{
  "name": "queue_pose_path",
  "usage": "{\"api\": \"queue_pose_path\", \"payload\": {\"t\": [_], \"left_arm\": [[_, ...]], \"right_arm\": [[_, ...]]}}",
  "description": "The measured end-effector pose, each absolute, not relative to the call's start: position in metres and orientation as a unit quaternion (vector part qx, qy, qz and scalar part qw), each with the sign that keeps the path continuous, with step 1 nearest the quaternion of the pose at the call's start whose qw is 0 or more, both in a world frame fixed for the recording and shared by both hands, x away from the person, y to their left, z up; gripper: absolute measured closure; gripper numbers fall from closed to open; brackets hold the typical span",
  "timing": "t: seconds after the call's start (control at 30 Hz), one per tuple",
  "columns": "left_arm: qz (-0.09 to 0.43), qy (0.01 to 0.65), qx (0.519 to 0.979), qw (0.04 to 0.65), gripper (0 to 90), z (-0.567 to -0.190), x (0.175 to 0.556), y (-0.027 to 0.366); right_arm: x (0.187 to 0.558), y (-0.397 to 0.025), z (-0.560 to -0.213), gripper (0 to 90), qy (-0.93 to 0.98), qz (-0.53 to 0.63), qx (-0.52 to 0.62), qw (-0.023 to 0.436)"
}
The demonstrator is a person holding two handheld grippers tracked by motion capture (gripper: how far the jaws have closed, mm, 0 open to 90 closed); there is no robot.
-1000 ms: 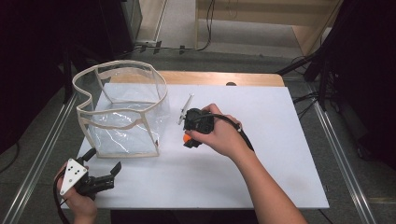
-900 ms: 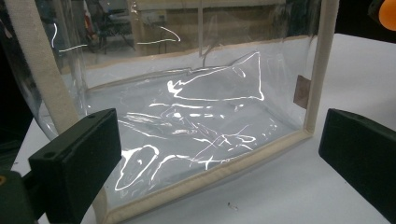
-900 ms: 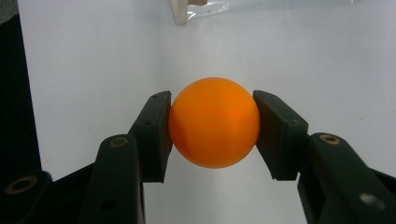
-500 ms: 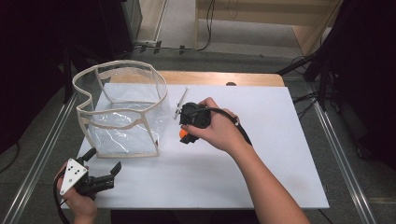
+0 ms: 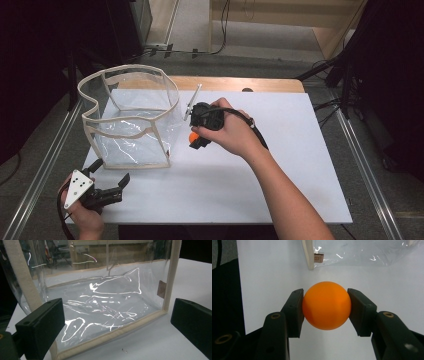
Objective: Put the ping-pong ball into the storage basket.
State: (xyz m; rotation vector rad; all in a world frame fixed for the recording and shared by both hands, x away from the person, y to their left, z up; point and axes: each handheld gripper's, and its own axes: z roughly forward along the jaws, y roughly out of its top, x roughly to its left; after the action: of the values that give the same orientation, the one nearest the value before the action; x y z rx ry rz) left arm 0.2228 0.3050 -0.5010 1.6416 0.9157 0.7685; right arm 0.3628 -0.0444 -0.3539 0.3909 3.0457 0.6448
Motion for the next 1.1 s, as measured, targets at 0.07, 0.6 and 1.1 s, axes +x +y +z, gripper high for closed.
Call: {"api": "queue_pose_path", "payload": {"t": [0.07,0.6,1.1], "left_arm": [[0.321,0.383,0.687,0.527,0.0,-0.501,0.223,0.305],[0.321,0.383,0.686,0.528,0.0,-0.501,0.223,0.305],[0.321,0.385,0.684,0.530,0.0,-0.501,0.223,0.305]], "right_arm": [[0.364,-0.044,-0.352,47.7,0.970,0.209,0.123,0.002],[0.372,-0.040,-0.334,47.7,0.968,0.223,0.117,-0.004],[0.376,-0.030,-0.318,47.7,0.969,0.224,0.109,-0.002]]}}
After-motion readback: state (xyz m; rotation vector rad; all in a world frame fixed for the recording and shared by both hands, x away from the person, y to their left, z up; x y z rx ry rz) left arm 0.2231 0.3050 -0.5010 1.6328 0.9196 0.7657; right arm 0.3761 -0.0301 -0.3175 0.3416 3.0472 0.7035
